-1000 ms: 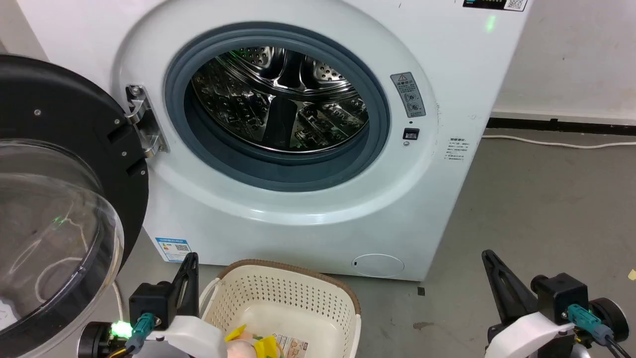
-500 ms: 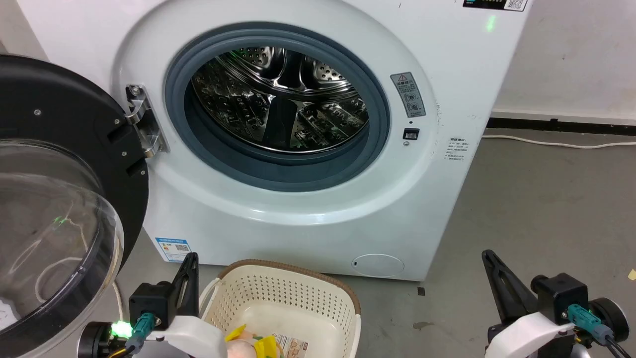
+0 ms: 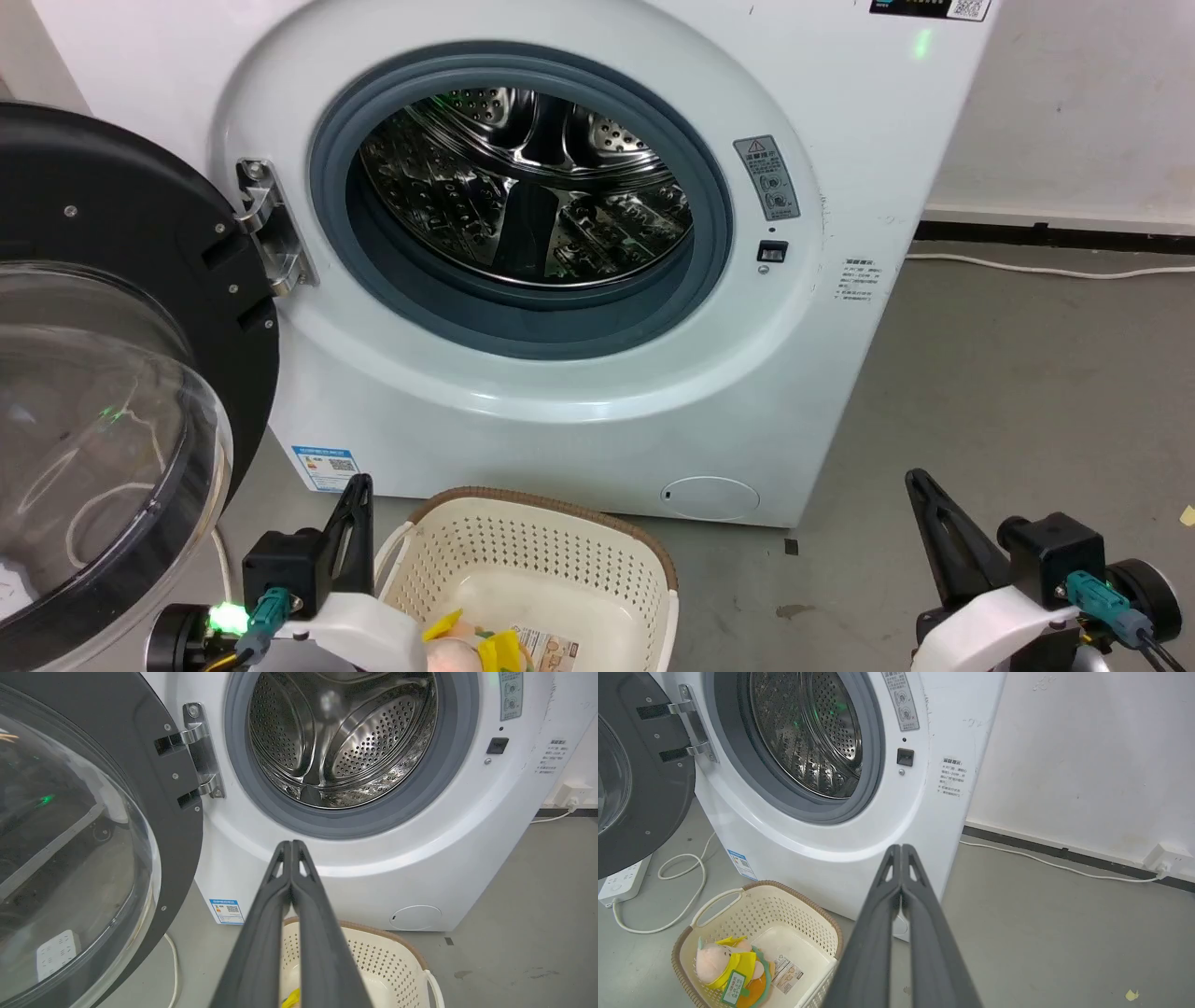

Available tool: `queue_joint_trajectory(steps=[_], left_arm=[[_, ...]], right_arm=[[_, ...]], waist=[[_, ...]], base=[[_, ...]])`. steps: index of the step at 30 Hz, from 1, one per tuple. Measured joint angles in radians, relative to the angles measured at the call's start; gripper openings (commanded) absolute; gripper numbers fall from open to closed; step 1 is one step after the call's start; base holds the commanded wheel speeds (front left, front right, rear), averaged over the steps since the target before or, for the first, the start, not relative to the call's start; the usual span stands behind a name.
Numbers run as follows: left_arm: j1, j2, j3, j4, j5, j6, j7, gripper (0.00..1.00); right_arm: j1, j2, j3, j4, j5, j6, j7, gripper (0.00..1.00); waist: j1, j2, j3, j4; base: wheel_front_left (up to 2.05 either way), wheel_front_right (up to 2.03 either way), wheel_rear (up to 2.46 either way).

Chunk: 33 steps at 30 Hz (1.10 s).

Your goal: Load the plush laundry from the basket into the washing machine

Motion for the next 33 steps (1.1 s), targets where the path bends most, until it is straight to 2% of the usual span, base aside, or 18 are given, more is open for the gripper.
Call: queue_joint_trajectory(steps=[33], left_arm=[[0.000,0.000,-0.001,0.000,0.000,0.000,0.000,0.00]], right_arm=[[0.000,0.000,0.000,0.000,0.000,0.000,0.000,0.00]], waist=[[0.0000,0.0000,0.000,0.000]], base=[[0.00,0.00,0.00]])
